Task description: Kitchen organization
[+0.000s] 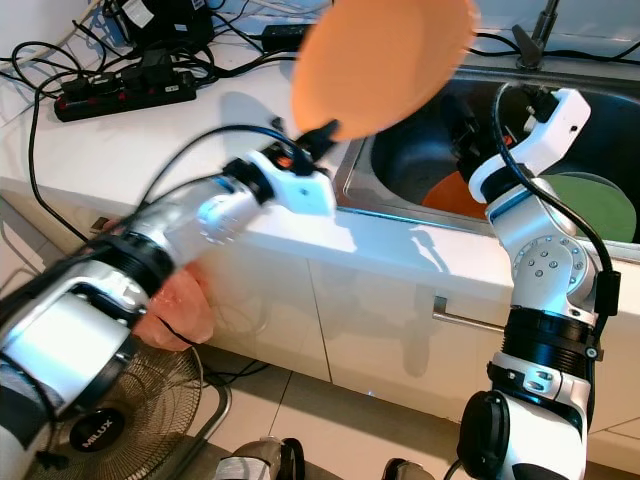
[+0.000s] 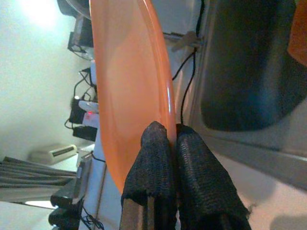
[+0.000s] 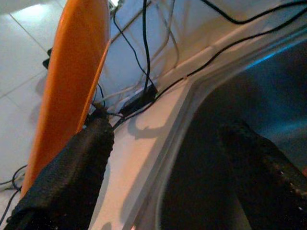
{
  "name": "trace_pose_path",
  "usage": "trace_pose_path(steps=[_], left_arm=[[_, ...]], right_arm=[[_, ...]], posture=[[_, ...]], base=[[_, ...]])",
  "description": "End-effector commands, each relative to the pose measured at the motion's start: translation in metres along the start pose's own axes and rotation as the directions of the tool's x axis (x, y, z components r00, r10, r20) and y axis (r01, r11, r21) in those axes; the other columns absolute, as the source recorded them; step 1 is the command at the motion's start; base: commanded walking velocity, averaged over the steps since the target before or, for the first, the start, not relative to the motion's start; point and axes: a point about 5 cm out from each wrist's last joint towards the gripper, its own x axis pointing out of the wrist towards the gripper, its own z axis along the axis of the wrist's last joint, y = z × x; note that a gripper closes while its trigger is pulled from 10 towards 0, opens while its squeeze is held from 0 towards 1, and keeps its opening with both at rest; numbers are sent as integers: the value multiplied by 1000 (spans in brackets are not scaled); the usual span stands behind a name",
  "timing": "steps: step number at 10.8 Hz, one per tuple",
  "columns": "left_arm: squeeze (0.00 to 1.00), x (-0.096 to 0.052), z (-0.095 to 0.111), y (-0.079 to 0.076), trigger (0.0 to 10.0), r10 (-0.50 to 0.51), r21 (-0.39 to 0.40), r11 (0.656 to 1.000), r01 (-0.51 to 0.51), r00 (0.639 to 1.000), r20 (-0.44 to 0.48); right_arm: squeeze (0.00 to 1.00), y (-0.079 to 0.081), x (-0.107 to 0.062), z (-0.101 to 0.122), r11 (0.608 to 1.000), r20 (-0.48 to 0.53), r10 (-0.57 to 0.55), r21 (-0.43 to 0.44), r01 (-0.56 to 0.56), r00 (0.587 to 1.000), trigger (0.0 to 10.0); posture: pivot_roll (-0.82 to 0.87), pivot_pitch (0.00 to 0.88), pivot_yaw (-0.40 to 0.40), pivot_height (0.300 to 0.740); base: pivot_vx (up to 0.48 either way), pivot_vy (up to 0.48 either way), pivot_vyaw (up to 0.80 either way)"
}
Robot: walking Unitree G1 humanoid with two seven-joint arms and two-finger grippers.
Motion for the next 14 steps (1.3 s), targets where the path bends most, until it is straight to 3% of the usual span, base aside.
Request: trace_pose_path(steps=[1,2,5,10,12,13,14], left_arm=[[0,3,1,7,0,47,6,999,-47,999,6],[0,4,3,4,0,42,1,999,-42,999,6],[0,8,7,4,0,54,-6,999,-54,999,8],[0,1,-18,28,0,124,41,992,-121,988,-92],[0,0,-18,24,0,108,48,993,-104,990,-95],[0,2,-15,23,0,105,45,994,-102,991,-88],[0,5,-11,20,0,99,39,995,-97,992,-75]], right_arm=[[0,8,3,6,1000,29,21,-5,-21,999,10000],[1000,9,4,6,999,31,32,11,-32,999,10000],[1000,12,3,4,999,31,46,-13,-45,998,10000],[1000,-6,-1,7,986,93,-87,-132,99,992,10000],[961,21,-3,13,993,137,108,23,-113,985,10000],[369,30,-4,15,983,151,167,47,-176,974,10000],[0,40,-6,13,968,146,234,55,-244,961,10000]], posture=[[105,88,102,740],[103,90,102,740],[103,99,102,740],[107,102,109,740],[107,102,111,740],[107,102,111,740],[104,102,110,740]], base=[[0,0,0],[0,0,0],[0,0,0],[0,0,0],[0,0,0],[0,0,0],[0,0,0]])
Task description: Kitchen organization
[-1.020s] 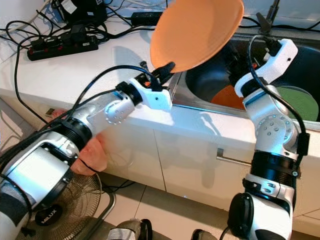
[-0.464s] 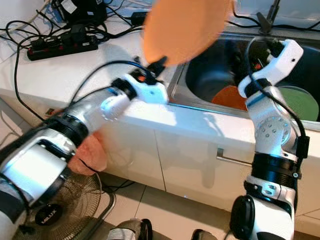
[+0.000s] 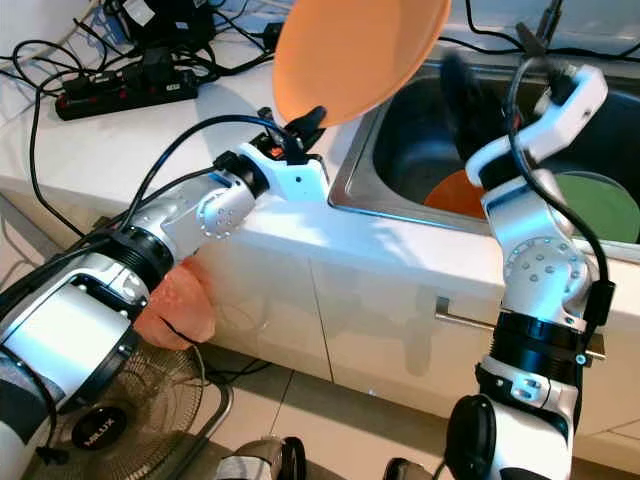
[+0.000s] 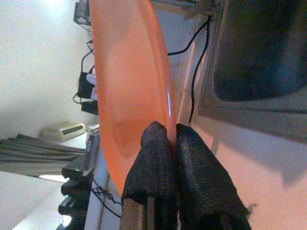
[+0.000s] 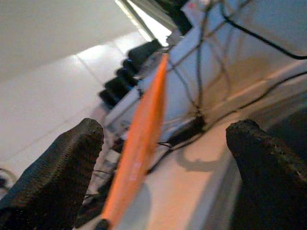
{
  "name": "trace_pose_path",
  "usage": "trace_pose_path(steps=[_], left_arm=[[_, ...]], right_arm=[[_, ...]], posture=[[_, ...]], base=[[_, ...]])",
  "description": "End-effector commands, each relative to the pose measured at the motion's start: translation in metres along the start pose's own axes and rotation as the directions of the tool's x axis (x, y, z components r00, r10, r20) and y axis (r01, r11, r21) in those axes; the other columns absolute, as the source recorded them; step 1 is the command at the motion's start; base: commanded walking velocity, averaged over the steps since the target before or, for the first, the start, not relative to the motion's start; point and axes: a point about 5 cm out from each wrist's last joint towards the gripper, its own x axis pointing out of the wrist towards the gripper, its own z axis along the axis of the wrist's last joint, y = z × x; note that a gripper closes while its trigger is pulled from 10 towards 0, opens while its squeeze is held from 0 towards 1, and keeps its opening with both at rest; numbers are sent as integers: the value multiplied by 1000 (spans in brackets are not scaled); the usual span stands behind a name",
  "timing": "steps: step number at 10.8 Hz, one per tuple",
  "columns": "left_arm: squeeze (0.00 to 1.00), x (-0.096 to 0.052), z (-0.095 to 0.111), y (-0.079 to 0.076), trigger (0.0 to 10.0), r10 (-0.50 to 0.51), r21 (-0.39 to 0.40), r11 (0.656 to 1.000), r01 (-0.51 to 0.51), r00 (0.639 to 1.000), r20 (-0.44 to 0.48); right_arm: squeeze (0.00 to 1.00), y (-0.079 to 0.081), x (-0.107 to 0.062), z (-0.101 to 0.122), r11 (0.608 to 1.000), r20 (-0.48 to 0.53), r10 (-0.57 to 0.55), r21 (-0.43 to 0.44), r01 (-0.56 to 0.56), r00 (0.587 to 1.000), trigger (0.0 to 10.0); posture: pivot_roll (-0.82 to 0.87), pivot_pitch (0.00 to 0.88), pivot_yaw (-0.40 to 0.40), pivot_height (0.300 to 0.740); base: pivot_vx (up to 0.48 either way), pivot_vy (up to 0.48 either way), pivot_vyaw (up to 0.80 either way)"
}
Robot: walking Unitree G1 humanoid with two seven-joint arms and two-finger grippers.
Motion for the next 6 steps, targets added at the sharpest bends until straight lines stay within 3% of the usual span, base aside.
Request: trace_pose_path(steps=[1,6], left_arm=[[0,7,5,12,0,56,16,998,-56,998,28],[0,14,19,13,0,80,-5,997,-80,993,89]], right_arm=[[0,13,2,-2,998,-11,69,9,-69,998,10000],[0,24,3,-16,991,-65,126,54,-122,990,10000]], posture=[[104,102,110,740],[109,104,110,740]], base=[[0,0,0],[0,0,0]])
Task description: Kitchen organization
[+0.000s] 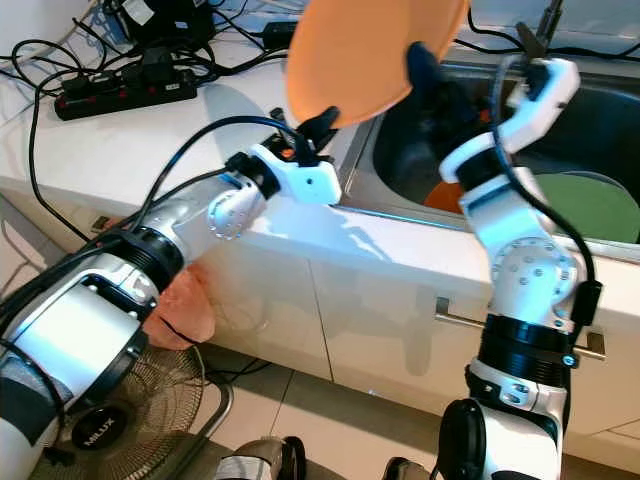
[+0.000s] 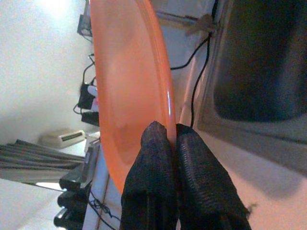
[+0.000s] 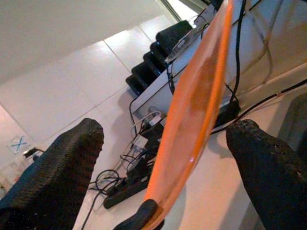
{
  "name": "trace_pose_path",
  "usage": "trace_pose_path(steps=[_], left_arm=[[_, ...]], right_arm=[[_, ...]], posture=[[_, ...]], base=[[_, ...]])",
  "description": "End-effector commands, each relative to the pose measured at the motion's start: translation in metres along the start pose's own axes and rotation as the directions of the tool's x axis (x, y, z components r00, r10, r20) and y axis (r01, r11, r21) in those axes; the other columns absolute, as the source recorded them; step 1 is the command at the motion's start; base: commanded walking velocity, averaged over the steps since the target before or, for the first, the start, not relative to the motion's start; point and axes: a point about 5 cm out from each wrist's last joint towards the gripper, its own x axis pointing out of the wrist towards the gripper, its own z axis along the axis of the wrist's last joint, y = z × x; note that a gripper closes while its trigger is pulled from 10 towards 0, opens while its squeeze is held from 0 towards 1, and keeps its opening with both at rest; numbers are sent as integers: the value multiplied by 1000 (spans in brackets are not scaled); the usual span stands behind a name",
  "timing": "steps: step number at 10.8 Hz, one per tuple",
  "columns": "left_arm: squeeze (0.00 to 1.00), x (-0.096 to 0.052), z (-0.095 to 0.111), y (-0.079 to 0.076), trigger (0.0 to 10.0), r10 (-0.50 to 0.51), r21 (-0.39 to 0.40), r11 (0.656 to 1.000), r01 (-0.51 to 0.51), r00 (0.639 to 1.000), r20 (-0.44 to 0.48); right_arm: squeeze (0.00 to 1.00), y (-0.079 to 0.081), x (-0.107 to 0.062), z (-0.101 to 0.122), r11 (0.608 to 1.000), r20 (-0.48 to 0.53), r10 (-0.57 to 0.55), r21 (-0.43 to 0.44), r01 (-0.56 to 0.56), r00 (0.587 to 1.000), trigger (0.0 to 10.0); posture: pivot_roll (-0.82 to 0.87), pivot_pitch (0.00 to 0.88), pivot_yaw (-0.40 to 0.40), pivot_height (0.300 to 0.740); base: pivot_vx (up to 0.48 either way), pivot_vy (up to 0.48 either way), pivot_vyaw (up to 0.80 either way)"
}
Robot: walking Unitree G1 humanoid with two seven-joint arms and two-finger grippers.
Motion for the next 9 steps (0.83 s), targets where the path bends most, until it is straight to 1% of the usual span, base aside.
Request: trace_pose_path(steps=[1,3,5,6,7,9], left_arm=[[0,8,14,12,0,73,4,997,-73,994,82],[0,7,24,7,0,108,-19,994,-106,984,144],[0,6,29,8,0,137,-42,990,-132,976,171],[0,5,30,7,0,139,-45,990,-133,974,177],[0,3,29,6,0,137,-44,990,-131,975,174],[0,-1,23,4,0,132,-30,991,-129,978,159]], right_arm=[[0,6,3,-2,1000,-8,27,6,-27,1000,10000],[0,5,8,-4,1000,-19,26,8,-26,999,10000],[0,3,15,-3,1000,-16,25,3,-25,1000,10000],[0,2,19,0,1000,-6,24,2,-24,1000,4510],[0,0,24,4,1000,7,22,-3,-22,1000,0],[0,-2,30,11,1000,17,17,-26,-17,1000,0]], posture=[[109,105,111,740],[110,109,110,740],[113,111,109,740],[115,111,109,740],[121,111,107,740],[120,111,101,740]], base=[[0,0,0],[0,0,0],[0,0,0],[0,0,0],[0,0,0],[0,0,0]])
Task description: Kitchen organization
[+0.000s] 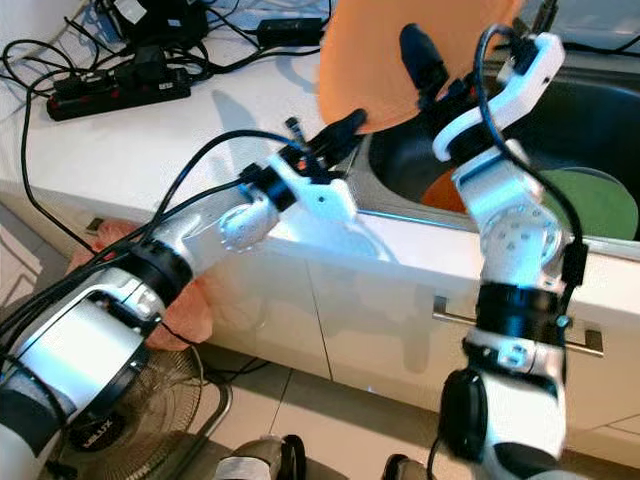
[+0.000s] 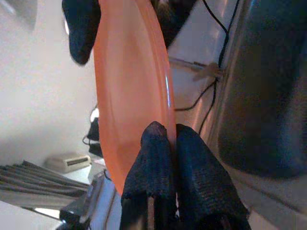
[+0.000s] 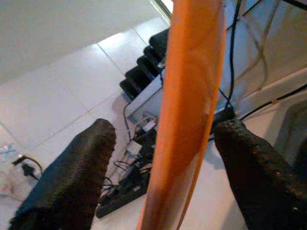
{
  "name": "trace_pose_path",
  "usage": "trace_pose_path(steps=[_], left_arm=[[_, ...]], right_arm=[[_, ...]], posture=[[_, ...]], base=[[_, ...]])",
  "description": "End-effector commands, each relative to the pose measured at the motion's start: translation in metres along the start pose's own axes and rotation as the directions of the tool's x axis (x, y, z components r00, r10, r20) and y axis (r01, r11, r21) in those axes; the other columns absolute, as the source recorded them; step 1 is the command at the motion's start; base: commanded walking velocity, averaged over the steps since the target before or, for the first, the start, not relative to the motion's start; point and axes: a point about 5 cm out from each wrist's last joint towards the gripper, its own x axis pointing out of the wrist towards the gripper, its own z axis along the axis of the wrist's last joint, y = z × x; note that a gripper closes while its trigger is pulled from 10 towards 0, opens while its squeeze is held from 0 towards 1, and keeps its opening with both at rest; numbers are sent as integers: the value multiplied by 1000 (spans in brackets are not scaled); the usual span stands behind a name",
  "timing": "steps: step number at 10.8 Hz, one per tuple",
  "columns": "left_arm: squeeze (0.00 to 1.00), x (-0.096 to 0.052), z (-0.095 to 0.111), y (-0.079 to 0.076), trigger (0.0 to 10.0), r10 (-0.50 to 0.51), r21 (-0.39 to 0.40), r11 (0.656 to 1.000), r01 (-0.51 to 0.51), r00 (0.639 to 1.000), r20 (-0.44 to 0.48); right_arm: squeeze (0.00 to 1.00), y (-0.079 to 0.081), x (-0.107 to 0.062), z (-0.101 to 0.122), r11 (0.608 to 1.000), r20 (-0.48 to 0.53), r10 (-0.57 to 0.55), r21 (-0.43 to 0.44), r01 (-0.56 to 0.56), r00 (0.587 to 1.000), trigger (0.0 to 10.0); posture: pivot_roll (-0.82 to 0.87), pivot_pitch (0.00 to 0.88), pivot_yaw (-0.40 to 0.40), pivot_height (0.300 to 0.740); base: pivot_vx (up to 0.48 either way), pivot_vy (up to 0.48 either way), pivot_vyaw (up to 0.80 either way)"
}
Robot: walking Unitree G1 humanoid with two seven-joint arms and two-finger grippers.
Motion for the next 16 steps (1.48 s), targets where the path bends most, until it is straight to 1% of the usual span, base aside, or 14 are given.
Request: trace_pose_path(steps=[1,2,3,4,6,7,11,14,16], left_arm=[[0,2,1,9,0,53,22,998,-53,998,19],[0,-1,-1,9,0,51,27,998,-51,999,13],[0,-3,-3,9,0,50,30,998,-50,999,13],[0,-3,-2,9,0,47,37,998,-48,999,19],[0,-2,-1,9,0,48,40,998,-49,999,24],[0,-1,1,9,0,49,38,998,-50,998,38],[0,-1,6,6,0,48,35,998,-51,996,74],[0,-3,6,5,0,37,38,998,-40,996,83],[0,-2,11,6,0,45,39,998,-49,993,113]], right_arm=[[0,4,4,5,1000,8,12,-23,-12,1000,1216],[0,2,4,6,999,-3,2,-41,-2,1000,0],[0,-1,2,8,998,-17,-12,-60,11,1000,0],[0,-8,0,9,997,-30,-44,-64,42,999,0],[0,-17,-2,7,993,-68,-109,-45,106,992,0],[0,-19,-3,5,993,-103,-113,-45,109,988,0],[0,-21,-2,3,993,-145,-114,-54,107,983,0],[0,-24,-3,0,991,-147,-133,-44,128,980,0],[0,-26,-4,1,991,-135,-136,-21,134,982,0]], posture=[[120,111,101,740],[118,114,95,740],[118,114,94,740],[117,113,92,740],[111,112,92,740],[111,112,92,740],[112,112,94,740],[116,112,99,740],[117,109,103,740]], base=[[0,0,0],[0,0,0],[0,0,0],[0,0,0],[0,0,0],[0,0,0],[0,0,0],[0,0,0],[0,0,0]])
